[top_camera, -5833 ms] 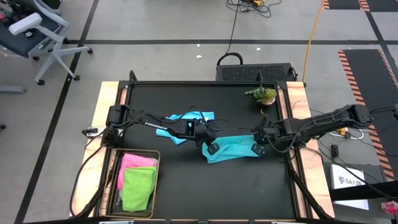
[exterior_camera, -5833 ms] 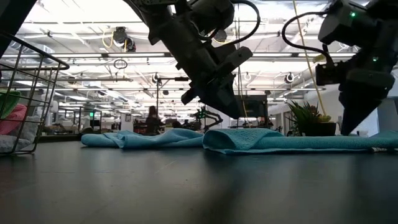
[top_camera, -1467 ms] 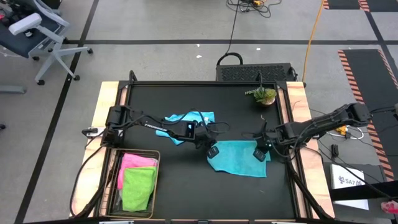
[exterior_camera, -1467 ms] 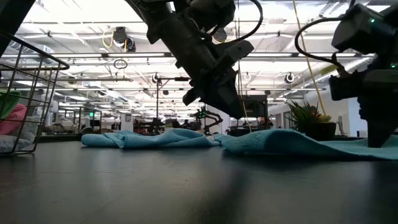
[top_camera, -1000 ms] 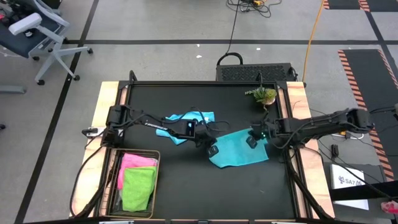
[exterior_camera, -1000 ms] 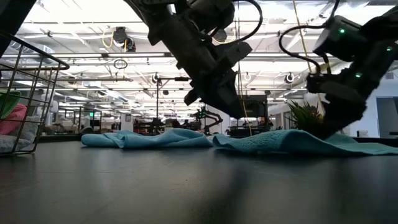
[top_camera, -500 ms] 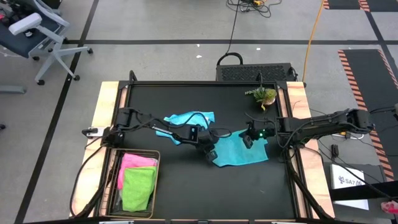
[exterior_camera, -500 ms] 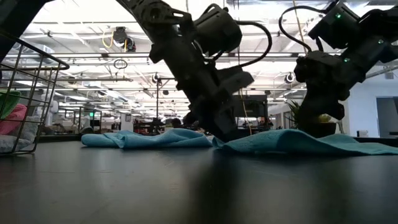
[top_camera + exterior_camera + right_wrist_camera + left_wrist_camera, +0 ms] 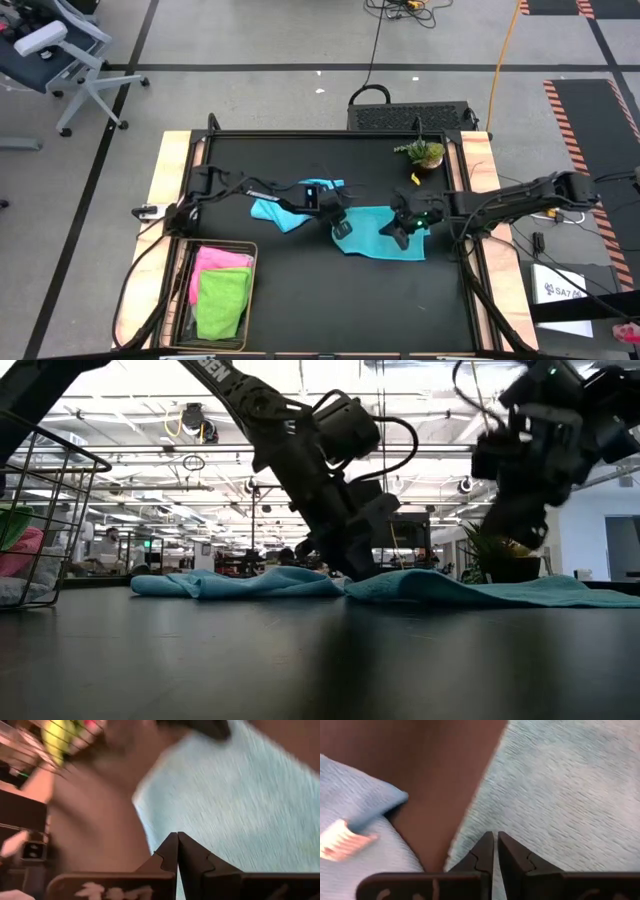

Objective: Fold microfiber towels
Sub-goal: Fold the right blue microfiber cloth

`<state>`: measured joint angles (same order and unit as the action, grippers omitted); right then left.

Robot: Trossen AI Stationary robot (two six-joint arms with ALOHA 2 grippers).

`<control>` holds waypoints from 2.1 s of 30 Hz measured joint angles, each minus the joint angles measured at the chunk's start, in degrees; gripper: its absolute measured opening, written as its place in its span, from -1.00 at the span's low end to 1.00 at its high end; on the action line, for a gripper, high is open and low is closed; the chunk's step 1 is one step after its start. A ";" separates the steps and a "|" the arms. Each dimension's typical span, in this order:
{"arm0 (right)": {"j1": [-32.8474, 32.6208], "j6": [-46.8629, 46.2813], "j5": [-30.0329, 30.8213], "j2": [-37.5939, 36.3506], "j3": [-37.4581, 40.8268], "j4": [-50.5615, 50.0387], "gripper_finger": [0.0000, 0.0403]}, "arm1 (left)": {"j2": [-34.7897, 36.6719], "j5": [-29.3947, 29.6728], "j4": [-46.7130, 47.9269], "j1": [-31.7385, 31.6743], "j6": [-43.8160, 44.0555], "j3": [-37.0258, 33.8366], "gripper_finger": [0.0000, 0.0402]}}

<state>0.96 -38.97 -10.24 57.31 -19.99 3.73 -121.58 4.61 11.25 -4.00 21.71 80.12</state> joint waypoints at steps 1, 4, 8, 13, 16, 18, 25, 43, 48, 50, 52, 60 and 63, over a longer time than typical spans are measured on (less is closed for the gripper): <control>-0.23 -0.77 0.00 0.92 0.00 -0.75 -1.00 | 0.00 0.04 -0.25 -0.33 -0.33 0.00 -0.87; -1.17 -2.44 0.03 3.93 0.00 -2.56 -1.00 | 0.00 0.21 -0.45 -1.27 -0.85 0.00 -0.87; -1.88 -2.09 2.92 7.84 0.00 -3.65 -1.00 | 0.00 0.52 -0.42 -2.84 -0.81 0.00 -0.87; -1.01 -0.82 11.06 10.46 -0.17 -7.17 -1.00 | 0.00 -0.61 -0.36 -3.21 -0.32 0.00 -0.87; -0.11 -0.82 13.46 10.54 -0.20 -8.91 -1.00 | 0.00 -3.03 -0.35 -2.81 -0.39 0.00 -0.87; 0.43 -0.84 14.63 10.52 -0.20 -9.15 -1.00 | 0.00 -5.91 -0.38 -2.43 -0.19 0.00 -0.87; 2.02 -0.83 14.76 10.52 -0.13 -8.71 -1.00 | 0.00 -19.51 -0.39 1.13 1.43 0.00 -0.87; 1.98 -2.17 13.12 10.57 -0.02 -8.04 -1.00 | 1.43 -7.89 8.24 8.47 7.36 -0.04 -0.87; 2.01 -2.50 8.69 9.65 -0.15 -8.36 -1.00 | 2.23 -6.32 4.48 8.16 7.41 -0.07 -0.87; 1.68 -2.97 4.40 8.28 -0.93 -10.00 -1.00 | 2.22 -6.27 4.80 7.75 7.40 -0.09 -0.87; 1.04 -2.28 3.91 5.91 -2.92 -11.43 -1.00 | 2.19 -6.12 4.68 7.23 7.30 -0.09 -0.87; -0.24 -0.62 4.36 -1.64 -17.18 -36.37 -1.00 | 2.19 -6.04 1.22 5.44 5.05 -0.09 -0.87; -3.01 -5.46 3.71 -1.76 -19.84 -47.27 -1.00 | 2.19 -6.02 1.02 4.74 4.04 -0.09 -0.87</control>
<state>-2.05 -44.43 -6.53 55.55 -39.83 -43.55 -119.39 -1.41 12.27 0.74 25.75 80.03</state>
